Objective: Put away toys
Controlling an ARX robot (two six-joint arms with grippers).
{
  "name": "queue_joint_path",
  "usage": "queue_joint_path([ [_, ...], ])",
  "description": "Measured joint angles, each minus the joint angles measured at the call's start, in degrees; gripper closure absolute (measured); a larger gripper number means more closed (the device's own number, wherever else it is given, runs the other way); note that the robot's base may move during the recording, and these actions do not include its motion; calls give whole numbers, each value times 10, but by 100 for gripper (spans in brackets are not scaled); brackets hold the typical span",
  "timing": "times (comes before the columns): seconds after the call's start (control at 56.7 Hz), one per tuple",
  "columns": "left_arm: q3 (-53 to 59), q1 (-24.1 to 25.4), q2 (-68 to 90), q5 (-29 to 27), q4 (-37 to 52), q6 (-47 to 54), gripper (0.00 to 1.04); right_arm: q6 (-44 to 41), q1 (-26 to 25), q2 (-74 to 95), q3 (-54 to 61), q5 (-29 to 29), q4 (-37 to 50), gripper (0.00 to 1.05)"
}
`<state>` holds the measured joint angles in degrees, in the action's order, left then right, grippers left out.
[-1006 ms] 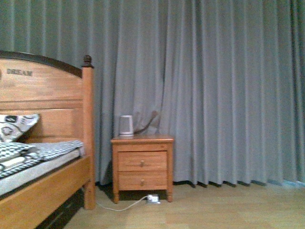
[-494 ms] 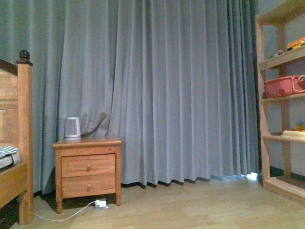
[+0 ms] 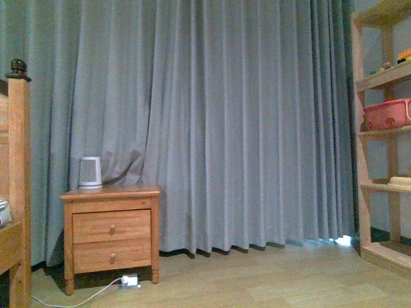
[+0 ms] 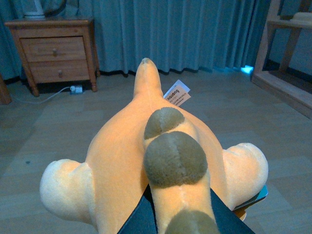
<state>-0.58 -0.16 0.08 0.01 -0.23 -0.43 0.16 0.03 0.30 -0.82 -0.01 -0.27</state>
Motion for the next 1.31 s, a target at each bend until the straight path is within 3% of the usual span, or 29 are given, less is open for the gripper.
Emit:
queue_joint_path([
  [1.306,0,0,0,0,0,0,6,0,0,0,0,0,0,98],
])
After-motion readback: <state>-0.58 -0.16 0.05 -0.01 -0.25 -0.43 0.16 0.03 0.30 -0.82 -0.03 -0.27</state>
